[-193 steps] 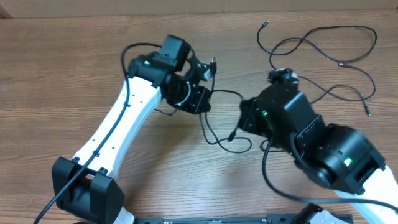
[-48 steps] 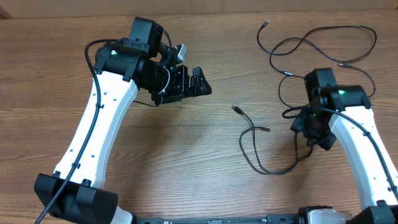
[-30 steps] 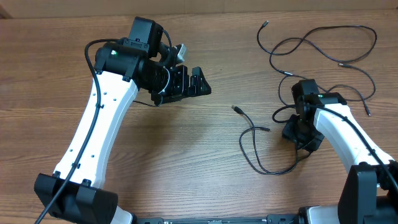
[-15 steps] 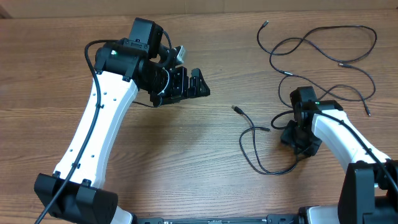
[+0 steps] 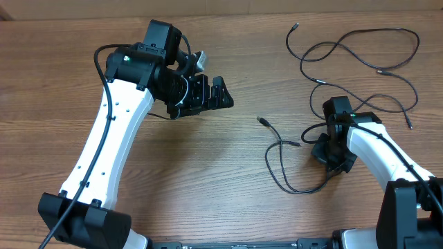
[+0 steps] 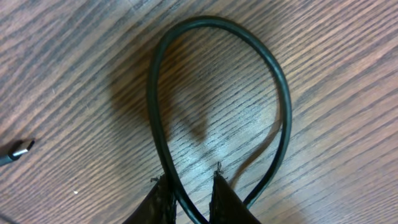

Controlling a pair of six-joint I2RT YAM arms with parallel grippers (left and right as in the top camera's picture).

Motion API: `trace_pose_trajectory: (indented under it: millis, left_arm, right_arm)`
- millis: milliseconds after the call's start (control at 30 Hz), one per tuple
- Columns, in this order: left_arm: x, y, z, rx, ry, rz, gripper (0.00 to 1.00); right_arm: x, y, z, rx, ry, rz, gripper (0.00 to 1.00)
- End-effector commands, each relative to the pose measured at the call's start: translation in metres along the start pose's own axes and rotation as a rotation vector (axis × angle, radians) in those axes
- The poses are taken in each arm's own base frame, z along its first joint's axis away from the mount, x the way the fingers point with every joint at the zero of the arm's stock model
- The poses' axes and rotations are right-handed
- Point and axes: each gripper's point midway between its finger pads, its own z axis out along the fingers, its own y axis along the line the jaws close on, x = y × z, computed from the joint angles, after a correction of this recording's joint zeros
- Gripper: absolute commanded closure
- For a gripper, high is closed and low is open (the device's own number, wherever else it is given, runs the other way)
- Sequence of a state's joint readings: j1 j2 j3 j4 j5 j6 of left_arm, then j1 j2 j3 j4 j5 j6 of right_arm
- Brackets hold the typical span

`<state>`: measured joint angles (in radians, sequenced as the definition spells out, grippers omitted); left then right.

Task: Untangle cables
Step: 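Lower the right gripper and grasp the cable loop at center right, then lift the cable loop with the right gripper toward the upper right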

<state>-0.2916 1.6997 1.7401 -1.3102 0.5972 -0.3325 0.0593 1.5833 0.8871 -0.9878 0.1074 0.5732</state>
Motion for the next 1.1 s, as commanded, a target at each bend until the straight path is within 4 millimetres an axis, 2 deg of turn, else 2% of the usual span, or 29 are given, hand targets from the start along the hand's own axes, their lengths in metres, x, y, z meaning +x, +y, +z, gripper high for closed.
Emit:
trace_pose_trajectory:
  millis: [0,133,167,267,333,433,500,633,767,867,933,1067]
  left_arm:
    - [-0.002,-0.007,-0.016,0.007,-0.048,0.046,0.0]
    - [-0.002,-0.007,-0.015,0.007,-0.047,0.046,0.0]
    - [-0.002,-0.007,-0.015,0.007,-0.046,0.048,0.0]
    - [-0.001,-0.011,-0.013,0.012,-0.043,0.082,0.0]
    - [0.001,-0.013,-0.012,0.014,-0.038,0.088,0.0]
    - [0.004,-0.017,-0.009,0.016,-0.027,0.101,0.0]
    - [0.007,-0.02,-0.007,0.017,-0.018,0.11,0.0]
    - [0.015,-0.027,-0.001,0.015,0.005,0.131,0.05]
    - [0.013,-0.022,0.001,-0.031,-0.007,0.139,0.07]
    - [0.013,-0.022,0.001,-0.034,-0.009,0.134,0.08]
    - [0.012,-0.022,0.001,-0.033,-0.011,0.129,0.11]
    - [0.013,-0.023,0.003,-0.027,-0.004,0.109,0.18]
  right_arm:
    - [0.001,0.001,0.001,-0.012,0.006,0.006,0.95]
    - [0.005,0.014,0.0,-0.083,0.039,0.007,0.96]
    - [0.005,0.023,-0.004,-0.13,0.053,0.007,0.96]
    - [0.005,0.043,-0.02,-0.224,0.088,0.0,0.96]
    - [0.004,0.059,-0.039,-0.307,0.112,-0.024,0.96]
    - [0.002,0.085,-0.077,-0.466,0.13,-0.086,0.96]
    - [-0.001,0.104,-0.114,-0.596,0.119,-0.124,0.96]
    - [-0.01,0.124,-0.186,-0.791,0.028,-0.185,0.96]
    - [-0.01,0.129,-0.249,-0.923,-0.07,-0.243,0.96]
    - [-0.004,0.127,-0.289,-1.001,-0.124,-0.28,0.96]
    - [0.001,0.125,-0.309,-1.044,-0.152,-0.282,0.96]
    - [0.002,0.121,-0.334,-1.096,-0.222,-0.282,0.96]
